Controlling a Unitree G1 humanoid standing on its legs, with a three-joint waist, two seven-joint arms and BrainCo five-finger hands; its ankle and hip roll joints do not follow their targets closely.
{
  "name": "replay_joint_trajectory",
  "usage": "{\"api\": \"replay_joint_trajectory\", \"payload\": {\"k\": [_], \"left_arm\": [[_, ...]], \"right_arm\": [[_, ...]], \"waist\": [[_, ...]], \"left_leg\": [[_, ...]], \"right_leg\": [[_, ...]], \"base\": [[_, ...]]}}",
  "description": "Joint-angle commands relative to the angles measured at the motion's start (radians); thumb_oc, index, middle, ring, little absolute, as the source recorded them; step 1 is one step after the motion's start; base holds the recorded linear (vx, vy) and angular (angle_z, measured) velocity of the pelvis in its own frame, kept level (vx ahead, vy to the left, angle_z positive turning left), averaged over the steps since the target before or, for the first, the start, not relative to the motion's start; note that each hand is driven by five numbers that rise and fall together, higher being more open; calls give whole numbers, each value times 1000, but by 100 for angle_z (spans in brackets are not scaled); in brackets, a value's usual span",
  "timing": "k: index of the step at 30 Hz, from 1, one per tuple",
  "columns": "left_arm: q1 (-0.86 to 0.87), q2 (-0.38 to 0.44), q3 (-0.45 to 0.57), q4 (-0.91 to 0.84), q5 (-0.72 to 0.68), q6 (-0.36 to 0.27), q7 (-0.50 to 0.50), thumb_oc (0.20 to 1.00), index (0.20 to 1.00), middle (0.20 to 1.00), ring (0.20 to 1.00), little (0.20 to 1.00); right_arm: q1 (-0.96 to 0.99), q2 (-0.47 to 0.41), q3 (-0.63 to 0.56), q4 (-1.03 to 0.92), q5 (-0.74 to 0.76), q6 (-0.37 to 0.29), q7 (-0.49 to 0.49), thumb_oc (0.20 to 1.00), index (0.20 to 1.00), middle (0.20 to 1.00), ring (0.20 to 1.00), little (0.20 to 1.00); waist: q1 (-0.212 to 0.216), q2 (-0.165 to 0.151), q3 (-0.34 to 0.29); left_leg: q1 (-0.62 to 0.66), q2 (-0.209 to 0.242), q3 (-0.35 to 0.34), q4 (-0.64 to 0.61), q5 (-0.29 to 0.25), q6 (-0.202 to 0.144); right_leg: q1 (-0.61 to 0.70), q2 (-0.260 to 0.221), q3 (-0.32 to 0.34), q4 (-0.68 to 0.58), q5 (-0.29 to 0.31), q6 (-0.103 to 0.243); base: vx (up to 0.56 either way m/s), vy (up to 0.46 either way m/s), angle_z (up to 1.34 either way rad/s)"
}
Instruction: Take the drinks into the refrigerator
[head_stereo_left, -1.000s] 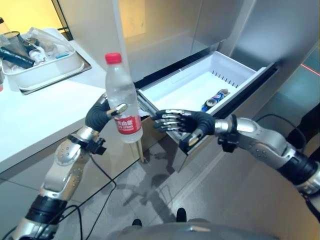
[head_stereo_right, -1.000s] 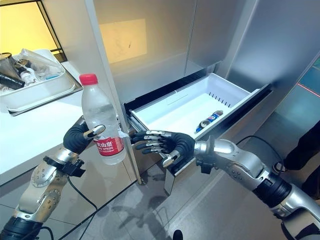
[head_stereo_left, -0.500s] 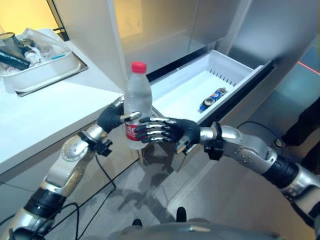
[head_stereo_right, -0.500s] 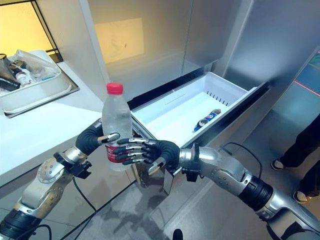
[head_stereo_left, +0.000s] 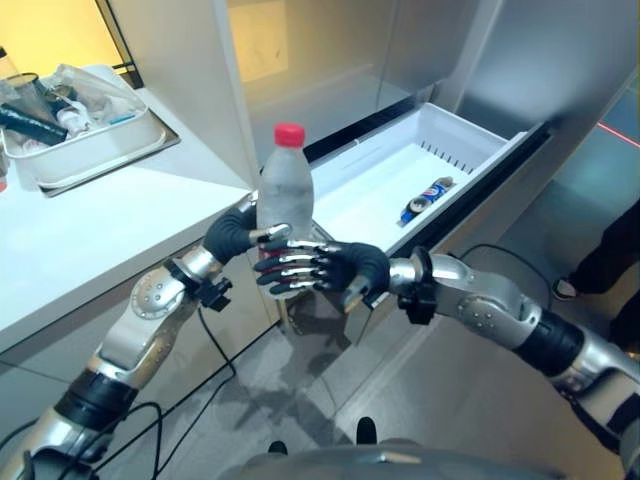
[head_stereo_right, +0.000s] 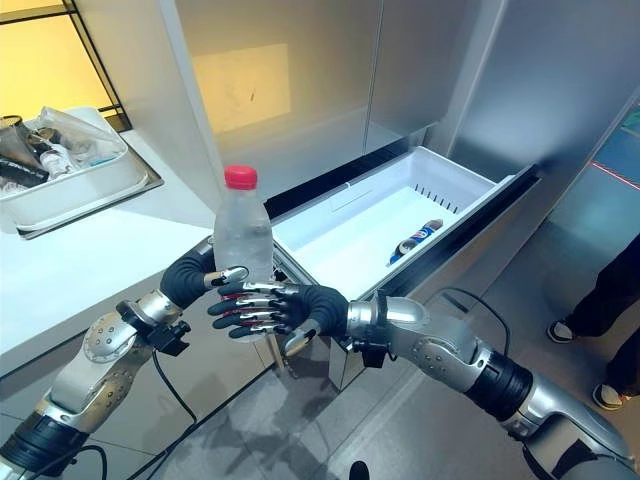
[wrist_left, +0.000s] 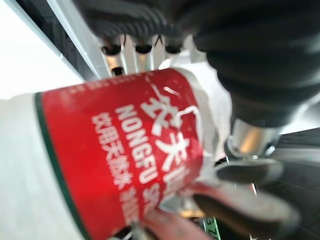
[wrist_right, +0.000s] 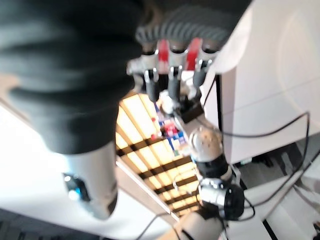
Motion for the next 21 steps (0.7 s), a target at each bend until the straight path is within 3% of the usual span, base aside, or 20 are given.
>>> {"api": "replay_joint_trajectory", "payload": {"k": [1, 4, 10, 17, 21], "left_arm": [[-120, 6, 81, -24, -77, -98, 8, 200, 200, 200, 200, 200], [-82, 8, 115, -32, -87, -103, 1, 200, 200, 200, 200, 200], [-40, 9, 172, -33, -120, -106, -7, 200, 200, 200, 200, 200], [-33, -11, 178, -38, -148, -100, -20, 200, 200, 200, 200, 200], [-53, -9, 158, -39, -150, -97, -24, 200, 200, 200, 200, 200]], "right_arm": [[-7, -87, -73, -17, 15, -71, 21, 1000, 1000, 1000, 1000, 1000], [26, -155, -144, 4, 11, -92, 32, 1000, 1000, 1000, 1000, 1000], [54, -195, -271, 111, 4, -150, 5, 1000, 1000, 1000, 1000, 1000], [80, -187, -335, 191, -32, -173, -21, 1000, 1000, 1000, 1000, 1000], [45, -163, -303, 229, -75, -176, -29, 1000, 1000, 1000, 1000, 1000]], "waist": [[-16, -7, -33], [-16, -8, -36], [-13, -7, -42], [-12, -4, -45], [-11, -2, -44]], "left_leg": [[-1, -41, -38, 38, -95, 52], [0, -42, -40, 39, -96, 52], [6, -42, -41, 35, -97, 52], [9, -42, -43, 33, -97, 51], [10, -42, -43, 33, -96, 50]], "right_leg": [[73, -22, -17, 56, -159, 51], [76, -23, -20, 55, -160, 52], [84, -23, -24, 52, -162, 54], [90, -24, -25, 49, -162, 54], [89, -23, -24, 49, -162, 52]], "base": [[0, 0, 0], [0, 0, 0], [5, -3, 0], [0, 0, 0], [0, 0, 0]]}}
